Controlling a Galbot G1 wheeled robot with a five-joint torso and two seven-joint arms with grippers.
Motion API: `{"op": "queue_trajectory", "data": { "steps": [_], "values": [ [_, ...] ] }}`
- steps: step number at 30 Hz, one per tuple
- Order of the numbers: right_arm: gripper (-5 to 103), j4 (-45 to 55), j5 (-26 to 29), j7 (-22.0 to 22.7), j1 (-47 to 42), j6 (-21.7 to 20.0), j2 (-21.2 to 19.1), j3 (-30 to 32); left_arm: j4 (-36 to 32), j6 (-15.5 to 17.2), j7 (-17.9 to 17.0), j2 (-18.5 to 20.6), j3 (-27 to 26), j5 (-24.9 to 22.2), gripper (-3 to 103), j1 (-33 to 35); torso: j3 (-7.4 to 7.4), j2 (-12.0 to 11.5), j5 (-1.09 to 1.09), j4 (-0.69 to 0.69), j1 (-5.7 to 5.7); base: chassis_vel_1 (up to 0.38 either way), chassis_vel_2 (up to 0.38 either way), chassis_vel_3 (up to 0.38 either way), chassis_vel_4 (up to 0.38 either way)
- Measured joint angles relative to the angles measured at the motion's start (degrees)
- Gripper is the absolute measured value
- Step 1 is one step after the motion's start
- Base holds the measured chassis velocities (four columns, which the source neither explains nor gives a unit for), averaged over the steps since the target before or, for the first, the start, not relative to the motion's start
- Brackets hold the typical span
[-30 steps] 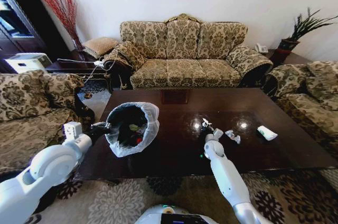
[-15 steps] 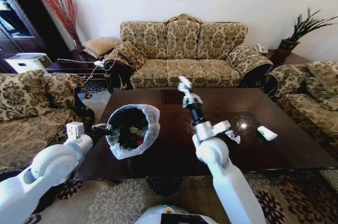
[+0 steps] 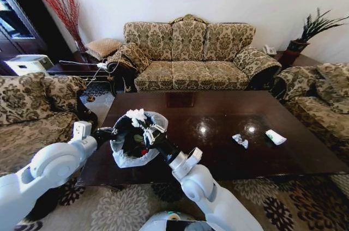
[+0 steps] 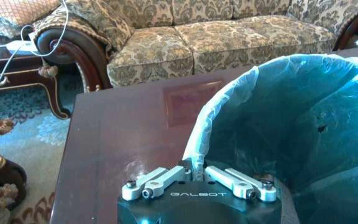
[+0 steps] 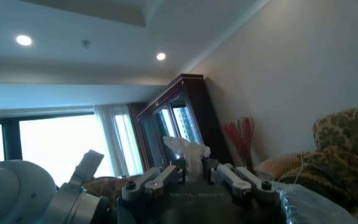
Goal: Move to the front of the table and place the trash on the table into the trash bin.
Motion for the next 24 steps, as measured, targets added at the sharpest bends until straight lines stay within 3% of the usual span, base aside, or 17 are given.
{"op": "queue_trajectory", "data": {
  "steps": [1, 3, 6, 9, 12, 16, 24],
  "values": [
    [13, 0.00, 0.00, 0.00, 0.00, 0.00, 0.00, 0.00, 0.00, 0.00, 0.00, 0.00, 0.00, 0.00, 0, 0.00, 0.00, 0.00, 0.00, 0.00, 0.00, 0.000, 0.000, 0.000, 0.000],
    [28, -0.29, 0.00, 0.07, 0.21, 0.00, -0.04, 0.15, 0.22, -0.45, 0.23, -0.36, 0.41, 0.28, 0, -0.03, 0.00, 0.00, 0.00, 0.00, 0.00, 0.000, 0.000, 0.000, 0.000],
    [34, -0.53, -0.05, 0.41, 0.35, 0.12, -0.04, 0.16, 0.48, -0.74, 0.35, -0.60, 0.55, 0.53, 0, -0.06, 0.00, 0.00, 0.00, 0.00, 0.00, 0.000, 0.000, 0.000, 0.000],
    [50, -0.64, 0.00, 0.58, 0.35, 0.37, -0.08, -0.09, 0.77, -1.12, 0.67, -1.08, 0.73, 0.87, 0, -0.10, 0.00, 0.00, 0.00, 0.00, 0.00, 0.000, 0.000, 0.000, 0.000],
    [55, -0.68, 0.08, 0.51, 0.35, 0.51, -0.20, -0.38, 0.85, -1.26, 0.77, -1.27, 0.77, 0.98, 0, -0.10, 0.00, 0.00, 0.00, 0.00, 0.00, 0.000, 0.000, 0.000, 0.000],
    [78, -0.77, 0.29, 0.24, 0.30, 0.98, -0.17, -0.77, 0.80, -1.42, 0.86, -1.60, 0.82, 1.13, 0, 0.00, 0.00, 0.00, 0.00, 0.00, 0.00, 0.000, 0.000, 0.000, 0.000],
    [99, -0.55, -0.47, 1.54, -0.29, 2.72, 0.32, -0.27, 0.73, -1.69, 1.00, -1.99, 0.88, 1.31, 0, 0.23, 0.00, 0.00, 0.00, 0.00, 0.00, 0.000, 0.000, 0.000, 0.000]
  ]
}}
